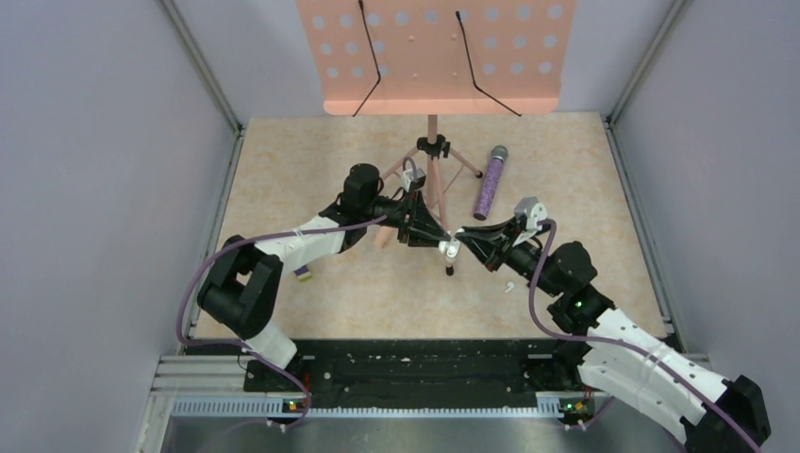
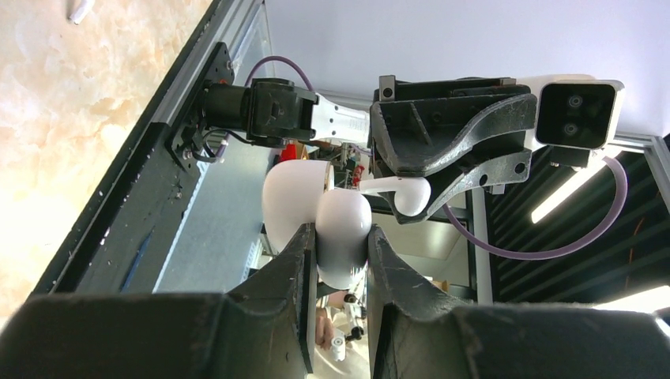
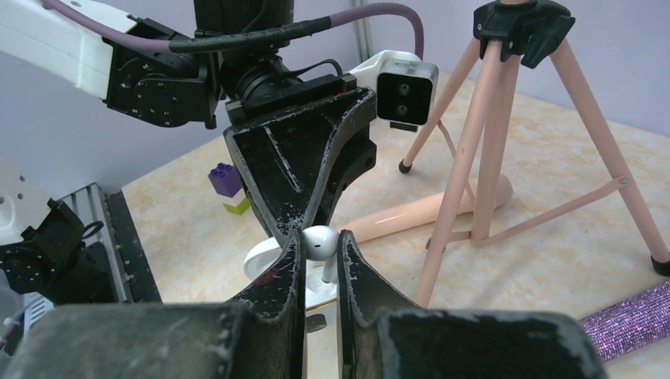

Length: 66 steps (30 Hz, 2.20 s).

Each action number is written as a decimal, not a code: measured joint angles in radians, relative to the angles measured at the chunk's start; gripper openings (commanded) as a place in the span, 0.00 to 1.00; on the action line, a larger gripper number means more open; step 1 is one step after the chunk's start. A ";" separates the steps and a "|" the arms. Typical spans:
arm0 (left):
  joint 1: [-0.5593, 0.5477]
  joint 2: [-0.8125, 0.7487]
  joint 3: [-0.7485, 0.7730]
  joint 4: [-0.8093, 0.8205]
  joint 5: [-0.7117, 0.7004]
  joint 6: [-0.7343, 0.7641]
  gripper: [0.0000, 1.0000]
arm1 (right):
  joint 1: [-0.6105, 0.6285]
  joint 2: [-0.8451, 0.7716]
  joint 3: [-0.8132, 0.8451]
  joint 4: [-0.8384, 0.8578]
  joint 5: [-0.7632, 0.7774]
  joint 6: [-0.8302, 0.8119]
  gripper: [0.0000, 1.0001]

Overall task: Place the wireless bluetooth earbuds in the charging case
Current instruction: Insert the right earbud into the right side groove of the charging case.

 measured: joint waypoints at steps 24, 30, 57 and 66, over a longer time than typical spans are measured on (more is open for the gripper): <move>0.000 0.032 -0.031 0.246 0.041 -0.219 0.00 | 0.002 0.054 -0.037 0.126 0.003 0.004 0.00; 0.000 0.046 -0.044 0.298 0.045 -0.267 0.00 | 0.002 0.062 -0.052 0.157 0.003 0.004 0.00; -0.005 0.074 -0.060 0.419 0.085 -0.373 0.00 | 0.002 -0.013 -0.052 0.044 -0.056 -0.028 0.00; -0.004 0.082 -0.060 0.427 0.090 -0.373 0.00 | 0.002 -0.012 -0.050 0.014 -0.060 -0.020 0.40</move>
